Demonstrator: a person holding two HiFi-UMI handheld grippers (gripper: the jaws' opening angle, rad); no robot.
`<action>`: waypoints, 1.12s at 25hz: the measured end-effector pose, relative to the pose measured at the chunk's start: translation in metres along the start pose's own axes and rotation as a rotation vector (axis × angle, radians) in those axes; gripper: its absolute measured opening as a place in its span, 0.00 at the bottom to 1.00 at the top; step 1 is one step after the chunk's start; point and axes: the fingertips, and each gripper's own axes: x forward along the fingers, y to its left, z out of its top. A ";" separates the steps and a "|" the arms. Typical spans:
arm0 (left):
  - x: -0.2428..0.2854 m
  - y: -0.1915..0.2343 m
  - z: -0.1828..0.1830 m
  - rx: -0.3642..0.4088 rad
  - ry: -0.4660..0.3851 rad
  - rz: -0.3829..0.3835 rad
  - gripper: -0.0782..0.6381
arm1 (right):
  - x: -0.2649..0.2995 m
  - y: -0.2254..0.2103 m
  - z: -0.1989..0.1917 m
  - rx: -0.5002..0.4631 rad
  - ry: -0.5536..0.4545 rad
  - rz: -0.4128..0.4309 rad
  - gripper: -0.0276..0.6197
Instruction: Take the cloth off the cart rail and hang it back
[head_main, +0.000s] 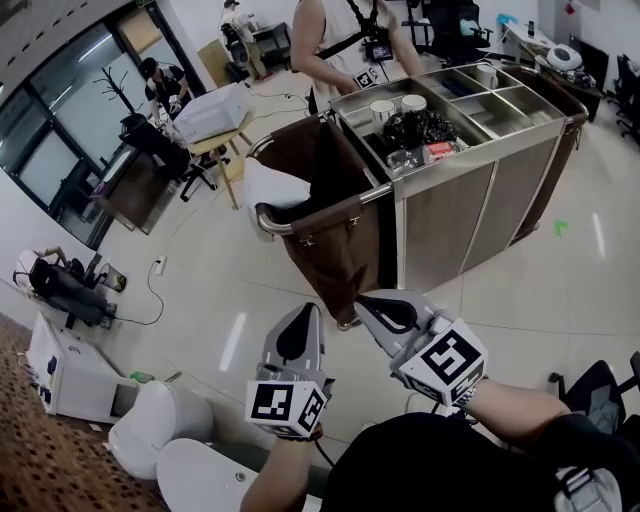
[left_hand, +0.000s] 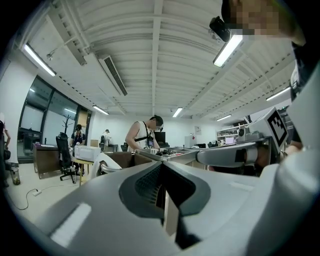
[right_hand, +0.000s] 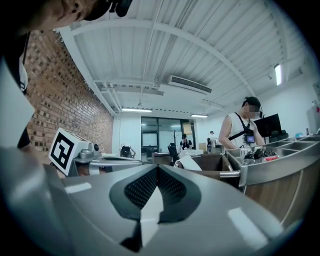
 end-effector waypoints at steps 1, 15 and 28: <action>-0.003 0.000 0.002 -0.001 -0.002 -0.005 0.11 | 0.001 0.005 0.001 0.008 0.008 -0.005 0.04; -0.032 -0.006 0.013 -0.009 -0.017 -0.064 0.11 | 0.005 0.035 0.003 -0.126 -0.011 -0.040 0.04; -0.036 -0.018 0.014 -0.010 -0.020 -0.090 0.11 | -0.005 0.038 0.006 -0.136 -0.004 -0.078 0.04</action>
